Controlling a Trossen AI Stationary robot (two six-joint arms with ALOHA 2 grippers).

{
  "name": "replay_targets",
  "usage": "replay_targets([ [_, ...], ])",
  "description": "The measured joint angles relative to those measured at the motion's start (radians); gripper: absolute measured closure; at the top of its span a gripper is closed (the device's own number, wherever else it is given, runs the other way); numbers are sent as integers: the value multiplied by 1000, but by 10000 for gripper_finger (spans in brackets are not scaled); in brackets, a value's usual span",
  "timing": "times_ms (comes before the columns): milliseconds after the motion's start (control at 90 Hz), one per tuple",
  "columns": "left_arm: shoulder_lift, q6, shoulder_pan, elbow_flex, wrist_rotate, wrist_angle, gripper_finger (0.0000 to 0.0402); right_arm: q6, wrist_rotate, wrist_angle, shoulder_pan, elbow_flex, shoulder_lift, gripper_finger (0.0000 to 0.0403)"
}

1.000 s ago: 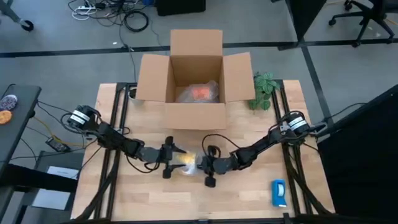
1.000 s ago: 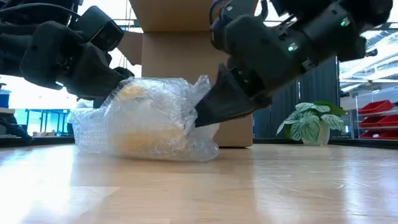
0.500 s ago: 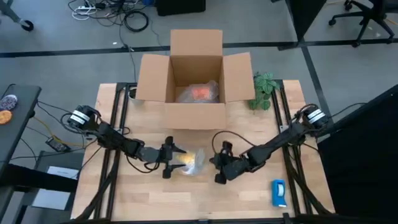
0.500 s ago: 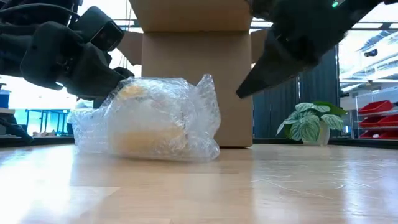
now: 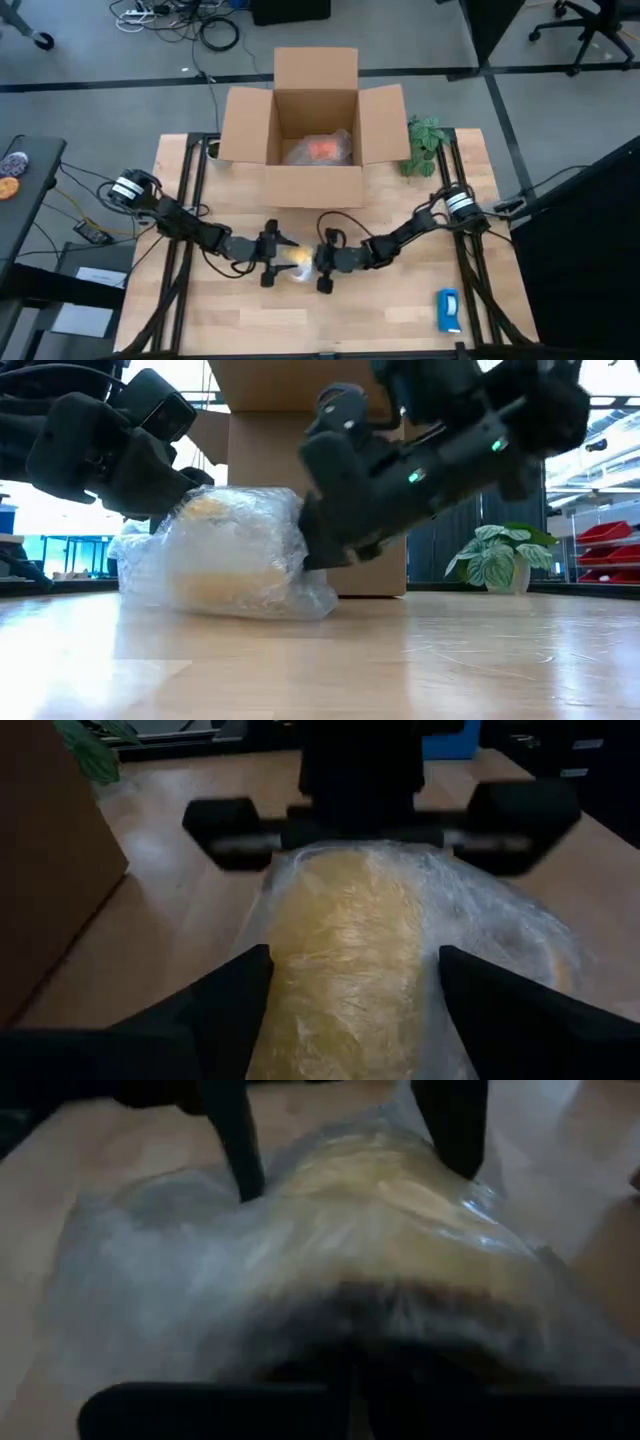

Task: Wrap mug
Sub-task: Wrap the yellow mug with the bubble wrap

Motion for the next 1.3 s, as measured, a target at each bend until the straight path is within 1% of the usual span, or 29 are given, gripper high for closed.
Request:
replay_targets([
  [78, 0, -1, 0, 0, 0, -1, 133, -3, 0, 14, -6, 4, 8, 402],
  [167, 0, -2, 0, 2, 1, -3, 133, -2, -6, -27, -1, -12, -30, 402],
  [422, 0, 1, 2, 4, 6, -4, 133, 94, 0, -382, 76, -69, -233, 403],
  [511, 0, -1, 2, 4, 8, -3, 133, 142, -3, -495, 98, -72, -274, 403],
  [567, 0, -2, 2, 4, 9, -3, 133, 163, 2, -522, 107, -72, -275, 403],
  [622, 0, -2, 2, 4, 8, -3, 133, 165, 8, -505, 108, -73, -253, 403],
  [756, 0, 2, 2, 4, 6, -3, 133, 159, 8, -385, 91, -73, -165, 403],
  [878, 0, 1, 1, 2, 2, -4, 133, 92, 5, -213, 62, -73, -89, 403],
  [944, -2, 1, 0, 1, -1, -2, 133, 55, -21, -145, 45, -66, -68, 403],
  [1044, -2, -3, 0, 1, -3, 0, 133, 18, -29, -148, 37, -56, -71, 403],
  [1167, -2, -8, 1, 2, -3, -1, 133, 27, 0, -182, 36, -55, -111, 403],
  [1300, -1, -18, 2, 3, -3, -2, 133, 19, 5, -202, 29, -55, -125, 403],
])
